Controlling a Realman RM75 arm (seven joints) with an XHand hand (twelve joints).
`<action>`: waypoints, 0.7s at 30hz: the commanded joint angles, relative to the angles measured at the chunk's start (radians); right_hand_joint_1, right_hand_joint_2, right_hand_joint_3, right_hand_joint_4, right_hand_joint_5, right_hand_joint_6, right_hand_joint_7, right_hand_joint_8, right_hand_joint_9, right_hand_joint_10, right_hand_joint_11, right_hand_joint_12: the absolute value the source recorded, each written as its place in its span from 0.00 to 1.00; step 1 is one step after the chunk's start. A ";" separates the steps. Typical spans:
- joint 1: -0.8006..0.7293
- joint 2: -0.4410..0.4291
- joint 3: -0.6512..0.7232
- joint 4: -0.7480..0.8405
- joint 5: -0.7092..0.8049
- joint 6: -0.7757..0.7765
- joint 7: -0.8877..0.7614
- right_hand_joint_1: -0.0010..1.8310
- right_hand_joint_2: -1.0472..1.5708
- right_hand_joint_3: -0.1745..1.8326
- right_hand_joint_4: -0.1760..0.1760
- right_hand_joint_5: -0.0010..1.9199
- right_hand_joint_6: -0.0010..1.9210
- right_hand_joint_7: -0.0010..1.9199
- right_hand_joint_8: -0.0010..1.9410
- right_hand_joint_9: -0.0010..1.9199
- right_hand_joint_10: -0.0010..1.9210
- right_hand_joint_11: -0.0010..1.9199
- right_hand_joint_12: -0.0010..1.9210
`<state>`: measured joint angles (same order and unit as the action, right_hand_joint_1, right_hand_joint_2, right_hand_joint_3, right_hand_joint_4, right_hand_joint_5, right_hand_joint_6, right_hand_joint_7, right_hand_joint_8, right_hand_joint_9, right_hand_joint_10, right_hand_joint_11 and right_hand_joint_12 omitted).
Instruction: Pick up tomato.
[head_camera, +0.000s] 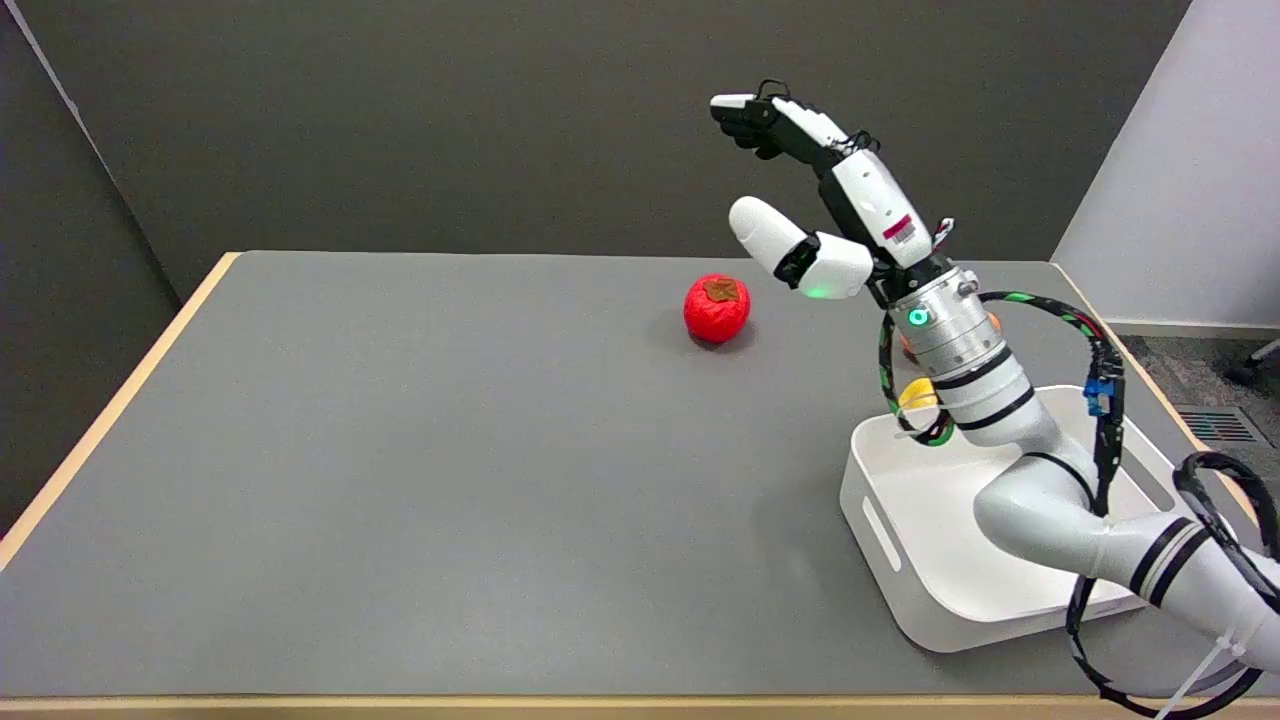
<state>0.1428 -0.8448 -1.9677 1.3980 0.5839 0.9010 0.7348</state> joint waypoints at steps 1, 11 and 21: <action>-0.014 0.051 0.043 -0.047 -0.040 0.048 0.071 0.11 0.67 0.51 0.79 0.14 0.27 0.23 0.23 0.17 0.44 0.11 0.71; -0.008 0.051 0.089 -0.026 -0.079 0.003 0.062 0.12 0.67 0.51 0.79 0.14 0.27 0.23 0.23 0.16 0.44 0.11 0.71; 0.148 0.041 0.089 0.021 -0.205 -0.295 0.060 0.14 0.66 0.51 0.77 0.14 0.27 0.23 0.23 0.16 0.44 0.11 0.71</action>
<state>0.1462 -0.8039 -1.9041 1.3735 0.5179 0.8918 0.7874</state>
